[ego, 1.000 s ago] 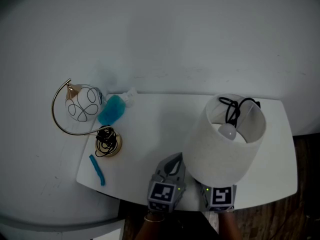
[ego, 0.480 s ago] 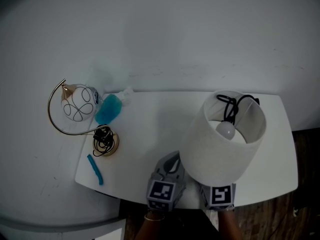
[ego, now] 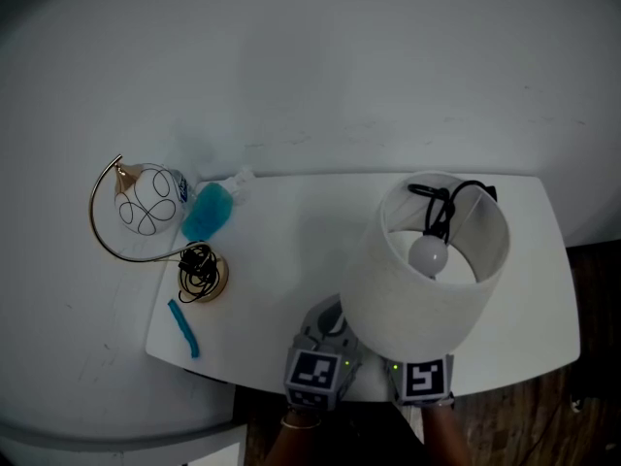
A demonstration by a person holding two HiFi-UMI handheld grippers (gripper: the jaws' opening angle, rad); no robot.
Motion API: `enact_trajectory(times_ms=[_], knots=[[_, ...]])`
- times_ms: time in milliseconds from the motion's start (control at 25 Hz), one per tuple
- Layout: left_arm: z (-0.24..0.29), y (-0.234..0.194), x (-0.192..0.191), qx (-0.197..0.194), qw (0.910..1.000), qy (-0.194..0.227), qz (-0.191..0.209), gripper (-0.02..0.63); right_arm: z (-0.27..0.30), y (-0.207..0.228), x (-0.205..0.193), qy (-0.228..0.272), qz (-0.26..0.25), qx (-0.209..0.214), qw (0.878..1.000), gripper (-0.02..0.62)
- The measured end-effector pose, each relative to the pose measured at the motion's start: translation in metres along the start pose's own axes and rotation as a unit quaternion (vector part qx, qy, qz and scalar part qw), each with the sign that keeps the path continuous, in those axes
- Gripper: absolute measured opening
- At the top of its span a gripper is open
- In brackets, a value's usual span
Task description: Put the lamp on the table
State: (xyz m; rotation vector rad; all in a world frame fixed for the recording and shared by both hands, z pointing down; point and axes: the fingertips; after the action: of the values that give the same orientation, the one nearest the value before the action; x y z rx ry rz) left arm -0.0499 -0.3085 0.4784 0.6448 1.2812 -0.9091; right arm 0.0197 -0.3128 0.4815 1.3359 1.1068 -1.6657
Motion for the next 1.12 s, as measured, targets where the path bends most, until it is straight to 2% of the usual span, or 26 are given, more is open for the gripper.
enact_trajectory(times_ms=[1120], knots=[[-0.010, 0.007, -0.014, 0.001, 1.0000, -0.003, -0.003, 0.006, -0.016, -0.013, -0.010, -0.024, -0.021, -0.001, 0.999, 0.064]])
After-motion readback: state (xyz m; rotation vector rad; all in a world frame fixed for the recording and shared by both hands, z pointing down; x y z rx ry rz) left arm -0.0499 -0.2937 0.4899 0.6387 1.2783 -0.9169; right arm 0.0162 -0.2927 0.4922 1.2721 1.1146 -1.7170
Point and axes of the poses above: the fingertips, and each gripper's own axes: z forward along the fingers, y to its right, x out of its top, and after that the axes turned 5 degrees about -x, right-handed
